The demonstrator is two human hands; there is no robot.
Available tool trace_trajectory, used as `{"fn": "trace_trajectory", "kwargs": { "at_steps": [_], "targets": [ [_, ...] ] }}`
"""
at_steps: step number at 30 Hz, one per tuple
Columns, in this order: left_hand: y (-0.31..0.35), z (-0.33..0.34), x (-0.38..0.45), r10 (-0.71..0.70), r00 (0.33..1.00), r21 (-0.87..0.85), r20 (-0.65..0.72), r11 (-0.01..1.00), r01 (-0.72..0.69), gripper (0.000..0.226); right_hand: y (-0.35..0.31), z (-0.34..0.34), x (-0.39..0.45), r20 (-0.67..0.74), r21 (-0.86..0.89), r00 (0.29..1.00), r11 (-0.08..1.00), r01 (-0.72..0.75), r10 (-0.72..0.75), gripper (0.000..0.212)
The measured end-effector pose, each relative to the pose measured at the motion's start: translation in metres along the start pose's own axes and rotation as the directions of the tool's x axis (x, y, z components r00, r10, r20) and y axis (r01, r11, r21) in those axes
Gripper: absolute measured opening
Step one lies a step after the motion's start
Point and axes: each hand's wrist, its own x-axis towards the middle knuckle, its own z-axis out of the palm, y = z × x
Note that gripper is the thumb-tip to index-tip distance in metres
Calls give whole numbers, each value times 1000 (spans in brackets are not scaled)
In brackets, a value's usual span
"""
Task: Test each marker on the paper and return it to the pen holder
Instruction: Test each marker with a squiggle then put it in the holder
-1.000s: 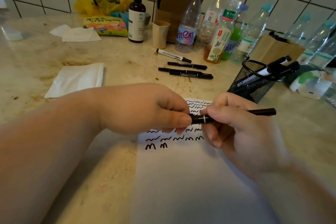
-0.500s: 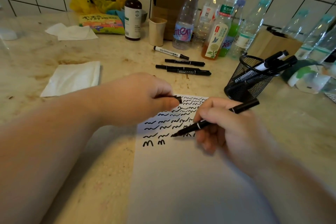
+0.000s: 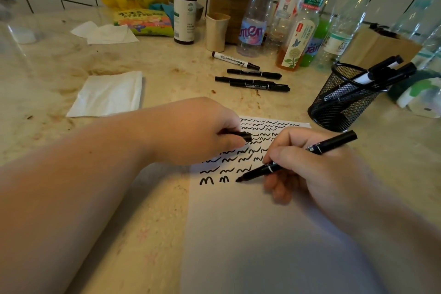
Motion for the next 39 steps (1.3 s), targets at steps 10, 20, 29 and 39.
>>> {"fn": "trace_trajectory", "kwargs": {
  "at_steps": [10, 20, 29, 39],
  "targets": [
    [0, 0, 1, -13, 1000, -3, 1, 1000, 13, 28, -2, 1, 0, -48, -20, 999, 999, -26, 25, 32],
    [1, 0, 0, -20, 1000, -17, 4, 1000, 20, 27, -1, -1, 0, -59, -26, 998, 999, -36, 34, 32],
    [1, -1, 0, -23, 1000, -16, 11, 1000, 23, 27, 1, -4, 1, -66, -17, 997, 999, -38, 37, 34],
    [4, -3, -3, -54, 998, -63, 31, 996, 56, 18, 5, -13, 8, -205, 162, 978, 985, 62, -28, 20]
  ]
}}
